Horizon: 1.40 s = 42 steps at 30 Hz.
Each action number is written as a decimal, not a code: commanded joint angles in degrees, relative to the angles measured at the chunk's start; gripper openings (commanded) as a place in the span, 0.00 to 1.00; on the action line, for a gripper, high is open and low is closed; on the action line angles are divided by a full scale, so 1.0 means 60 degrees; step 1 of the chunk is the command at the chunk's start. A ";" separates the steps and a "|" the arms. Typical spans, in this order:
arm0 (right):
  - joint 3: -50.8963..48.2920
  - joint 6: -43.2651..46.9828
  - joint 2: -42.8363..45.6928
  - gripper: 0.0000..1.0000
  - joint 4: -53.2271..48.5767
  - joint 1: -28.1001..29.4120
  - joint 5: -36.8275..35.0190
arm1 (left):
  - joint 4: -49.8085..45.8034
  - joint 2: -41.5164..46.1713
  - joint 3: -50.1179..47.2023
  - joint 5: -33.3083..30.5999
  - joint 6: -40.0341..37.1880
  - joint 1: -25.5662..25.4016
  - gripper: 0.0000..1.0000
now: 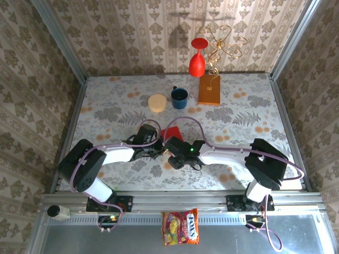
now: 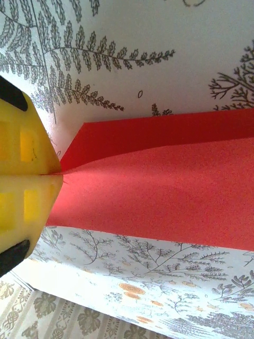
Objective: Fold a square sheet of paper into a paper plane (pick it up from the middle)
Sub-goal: Third fold the triangle at the center of the table.
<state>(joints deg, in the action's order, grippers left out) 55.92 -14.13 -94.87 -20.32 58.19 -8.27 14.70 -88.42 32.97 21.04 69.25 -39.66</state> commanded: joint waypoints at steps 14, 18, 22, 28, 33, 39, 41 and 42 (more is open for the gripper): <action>0.0217 0.0172 0.0000 0.00 -0.0327 0.0071 0.0547 | -0.0398 0.0561 -0.0031 0.0027 -0.0729 0.0371 0.03; 0.0181 0.0261 -0.0009 0.00 -0.0314 0.0016 0.1017 | -0.1375 0.1363 0.0203 -0.0070 -0.1474 0.0721 0.14; 0.0159 0.0270 -0.0099 0.00 -0.0271 0.0006 0.1386 | -0.2143 0.1802 0.0644 -0.0065 -0.2129 0.1051 0.17; 0.0117 0.0072 -0.0140 0.00 -0.0114 -0.0001 0.1741 | -0.2157 0.0795 0.1610 0.0557 -0.2709 0.1269 0.16; 0.0222 0.0064 -0.0279 0.00 -0.0157 -0.0002 0.1847 | -0.1805 -0.0611 0.2459 0.1221 -0.2928 0.1249 0.12; 0.0576 0.0193 -0.0434 0.00 -0.0370 -0.0129 0.2155 | -0.1968 -0.2001 0.2978 0.1574 -0.3563 0.1247 0.07; 0.0718 0.0299 -0.0468 0.00 -0.0479 -0.0238 0.2316 | -0.2056 -0.2330 0.3006 0.1600 -0.3764 0.1285 0.05; 0.0785 0.0354 -0.0466 0.00 -0.0536 -0.0297 0.2391 | -0.2052 -0.2430 0.3004 0.1612 -0.3825 0.1300 0.04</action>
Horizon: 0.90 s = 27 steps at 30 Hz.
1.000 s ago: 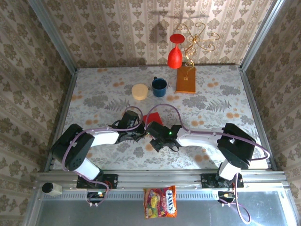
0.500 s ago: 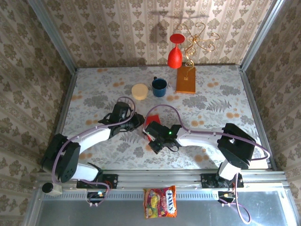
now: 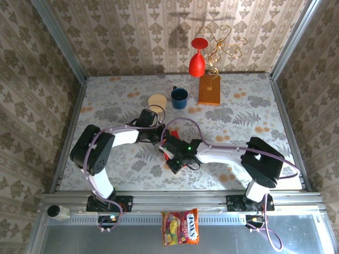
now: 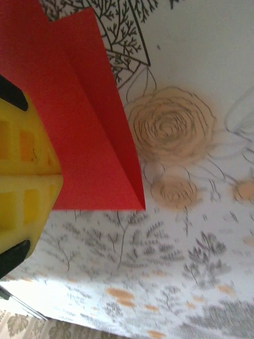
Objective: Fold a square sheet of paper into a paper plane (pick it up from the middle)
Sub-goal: Third fold the triangle at the center of the table.
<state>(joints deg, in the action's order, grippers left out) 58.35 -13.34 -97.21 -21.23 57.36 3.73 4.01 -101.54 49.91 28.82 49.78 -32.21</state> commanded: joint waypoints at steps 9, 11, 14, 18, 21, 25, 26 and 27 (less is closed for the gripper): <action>0.0728 0.0677 -0.0285 0.00 -0.0834 -0.0982 0.0956 | -0.0404 -0.0739 0.0177 0.0299 -0.0970 0.0109 0.00; 0.0687 0.0708 -0.0354 0.00 -0.0788 -0.1149 0.0990 | -0.0361 -0.0788 0.0154 0.0310 -0.0936 0.0119 0.00; 0.0618 0.0730 -0.0450 0.00 -0.0749 -0.1313 0.0976 | -0.0293 -0.0846 0.0134 0.0311 -0.0901 0.0120 0.00; 0.0587 0.0708 -0.0662 0.00 -0.0629 -0.1471 0.0946 | -0.0154 -0.0919 0.0064 0.0321 -0.0826 0.0124 0.00; 0.0599 0.0660 -0.0786 0.00 -0.0512 -0.1539 0.0960 | -0.0115 -0.0968 0.0028 0.0337 -0.0811 0.0124 0.00; 0.0676 0.0635 -0.0945 0.00 -0.0418 -0.1642 0.0888 | -0.0044 -0.1014 0.0009 0.0344 -0.0783 0.0124 0.00; 0.0691 0.0621 -0.0966 0.00 -0.0403 -0.1672 0.0882 | -0.0027 -0.1029 0.0017 0.0345 -0.0769 0.0124 0.00; 0.0712 0.0602 -0.0980 0.00 -0.0389 -0.1701 0.0873 | -0.0007 -0.1036 0.0015 0.0365 -0.0771 0.0124 0.00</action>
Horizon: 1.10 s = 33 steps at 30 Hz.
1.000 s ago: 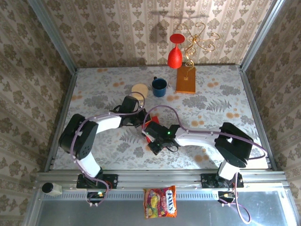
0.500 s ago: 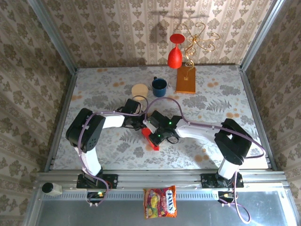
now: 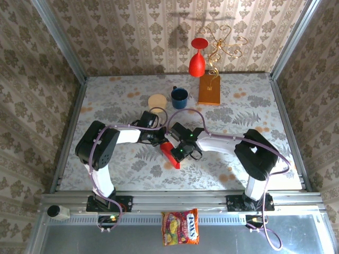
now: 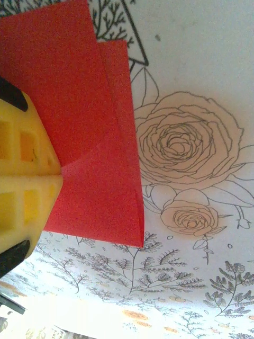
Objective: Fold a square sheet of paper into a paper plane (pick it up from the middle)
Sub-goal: Third fold the triangle at the center of the table.
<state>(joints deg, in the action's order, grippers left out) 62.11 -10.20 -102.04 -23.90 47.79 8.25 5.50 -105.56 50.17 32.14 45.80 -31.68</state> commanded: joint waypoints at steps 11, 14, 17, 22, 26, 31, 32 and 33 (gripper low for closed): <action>0.0226 0.0004 -0.0279 0.00 0.0210 -0.0289 0.0060 | -0.0096 -0.0512 -0.0074 -0.0104 -0.0070 0.0031 0.00; 0.0256 -0.0044 -0.0242 0.00 0.0267 -0.0344 0.0055 | -0.0038 -0.0541 -0.0102 -0.0095 -0.0062 0.0020 0.00; 0.0320 -0.0044 -0.0290 0.00 0.0252 -0.0355 0.0115 | -0.0021 -0.0571 -0.0119 -0.0084 -0.0054 0.0021 0.00; 0.0137 -0.0115 -0.0437 0.00 0.0395 -0.0370 0.0189 | 0.0064 -0.0604 -0.0157 -0.0077 -0.0022 0.0021 0.00; -0.0160 -0.0230 -0.0454 0.00 0.0562 -0.0362 0.0192 | 0.0080 -0.0589 -0.0158 -0.0057 0.0006 0.0022 0.00; -0.0623 -0.0398 -0.0476 0.00 0.0687 -0.0385 0.0091 | -0.0017 -0.0352 -0.0048 -0.0084 0.0042 0.0062 0.00; -0.0731 -0.0444 -0.0463 0.00 0.0747 -0.0395 0.0061 | -0.0061 -0.0257 -0.0014 -0.0103 0.0041 0.0092 0.00; -0.0825 -0.0478 -0.0461 0.00 0.0799 -0.0403 0.0050 | -0.0095 -0.0163 0.0026 -0.0121 0.0042 0.0129 0.00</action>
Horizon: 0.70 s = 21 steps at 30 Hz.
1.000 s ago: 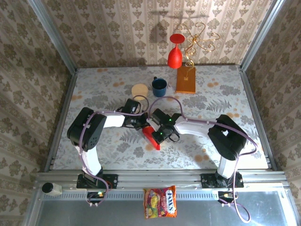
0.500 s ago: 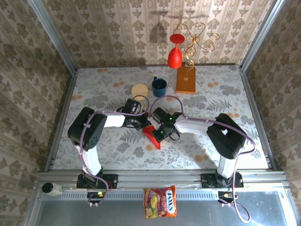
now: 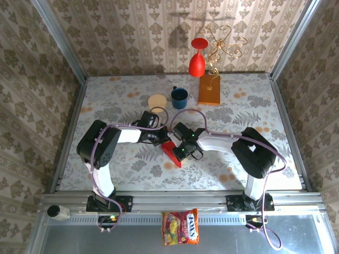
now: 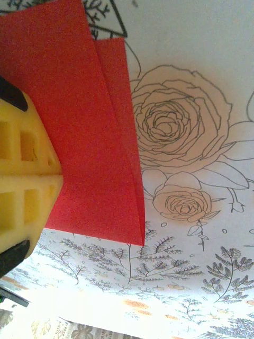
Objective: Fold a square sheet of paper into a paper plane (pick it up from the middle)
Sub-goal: Third fold the triangle at the center of the table.
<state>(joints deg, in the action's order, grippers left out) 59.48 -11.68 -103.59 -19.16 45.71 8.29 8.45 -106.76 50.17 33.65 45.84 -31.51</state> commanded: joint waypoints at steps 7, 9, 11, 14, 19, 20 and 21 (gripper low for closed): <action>-0.0715 -0.0361 -0.0137 0.00 0.0164 -0.0117 0.0009 | -0.0942 0.1026 0.0146 -0.0534 0.0001 0.0345 0.00; -0.0783 -0.0362 -0.0136 0.00 0.0193 -0.0122 0.0009 | -0.0983 0.1445 -0.0023 -0.0627 0.0019 0.0399 0.00; -0.0817 -0.0381 -0.0142 0.00 0.0212 -0.0126 0.0024 | -0.0930 0.1933 -0.0361 -0.0755 0.0059 0.0384 0.00; -0.0791 -0.0371 -0.0174 0.00 0.0206 -0.0122 0.0068 | -0.0673 0.2563 -0.1009 -0.0778 0.0223 0.0305 0.00; -0.0791 -0.0382 -0.0185 0.00 0.0217 -0.0136 0.0111 | -0.0455 0.3377 -0.1952 -0.0919 0.0247 -0.0156 0.00; -0.0789 -0.0369 -0.0195 0.00 0.0195 -0.0145 0.0114 | -0.0406 0.3498 -0.2098 -0.0961 0.0254 -0.0268 0.00; -0.0790 -0.0367 -0.0196 0.00 0.0201 -0.0134 0.0130 | -0.0313 0.3588 -0.2249 -0.0997 0.0253 -0.0358 0.00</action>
<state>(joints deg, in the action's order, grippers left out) 56.88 -13.47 -102.54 -15.42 45.12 9.67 5.85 -87.05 38.68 28.69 46.74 -32.40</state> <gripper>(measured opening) 0.042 0.049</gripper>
